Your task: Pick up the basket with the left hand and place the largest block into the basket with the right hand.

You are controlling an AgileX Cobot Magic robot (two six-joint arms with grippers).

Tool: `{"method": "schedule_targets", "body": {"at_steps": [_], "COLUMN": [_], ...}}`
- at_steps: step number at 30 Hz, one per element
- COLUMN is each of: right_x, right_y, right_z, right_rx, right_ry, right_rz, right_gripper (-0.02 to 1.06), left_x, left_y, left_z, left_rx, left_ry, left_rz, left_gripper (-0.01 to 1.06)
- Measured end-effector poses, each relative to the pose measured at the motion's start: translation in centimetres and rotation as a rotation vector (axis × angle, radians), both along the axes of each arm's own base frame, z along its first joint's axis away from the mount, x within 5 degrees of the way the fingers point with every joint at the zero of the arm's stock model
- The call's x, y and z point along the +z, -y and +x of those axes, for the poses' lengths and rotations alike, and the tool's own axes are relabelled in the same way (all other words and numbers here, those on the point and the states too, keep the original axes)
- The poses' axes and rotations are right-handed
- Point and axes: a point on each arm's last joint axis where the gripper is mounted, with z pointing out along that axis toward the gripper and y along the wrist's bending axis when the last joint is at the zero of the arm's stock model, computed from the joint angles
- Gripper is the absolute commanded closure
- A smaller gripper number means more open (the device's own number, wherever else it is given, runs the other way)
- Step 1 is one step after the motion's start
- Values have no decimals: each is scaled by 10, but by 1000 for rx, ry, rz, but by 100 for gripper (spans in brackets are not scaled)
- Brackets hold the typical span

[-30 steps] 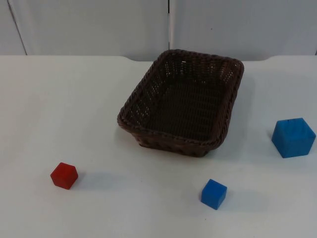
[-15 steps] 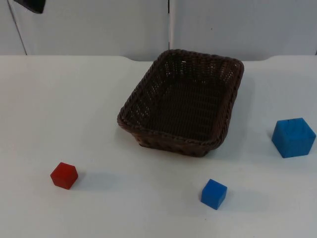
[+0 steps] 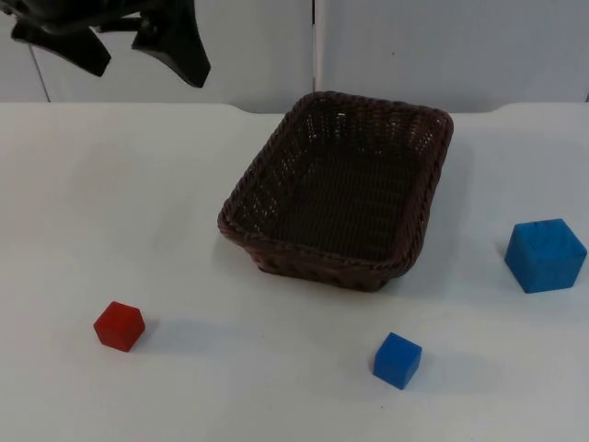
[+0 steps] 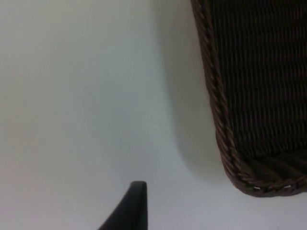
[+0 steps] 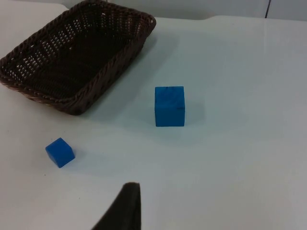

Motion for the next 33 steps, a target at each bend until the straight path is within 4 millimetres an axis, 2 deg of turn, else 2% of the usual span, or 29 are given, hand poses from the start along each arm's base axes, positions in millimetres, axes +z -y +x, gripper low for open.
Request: {"method": "schedule_targets", "body": {"at_steps": [7, 9, 19, 26, 33], "right_x": [0, 0, 0, 0, 0], "right_y": [0, 0, 0, 0, 0], "right_z": [0, 0, 0, 0, 0], "right_rx": [0, 0, 0, 0, 0], "right_ry": [0, 0, 0, 0, 0], "right_rz": [0, 0, 0, 0, 0], "right_gripper": [-1, -1, -1, -1, -1], "left_x": [-20, -21, -50, -69, -92], "left_y": [7, 7, 19, 27, 46], "left_z": [34, 36, 74, 88, 93], "left_rx": [-5, -5, -29, -34, -67], "left_ry": [-16, -18, -102, -139, -171], "left_rz": [7, 7, -16, -43, -38], "left_gripper": [0, 0, 0, 0, 0]}}
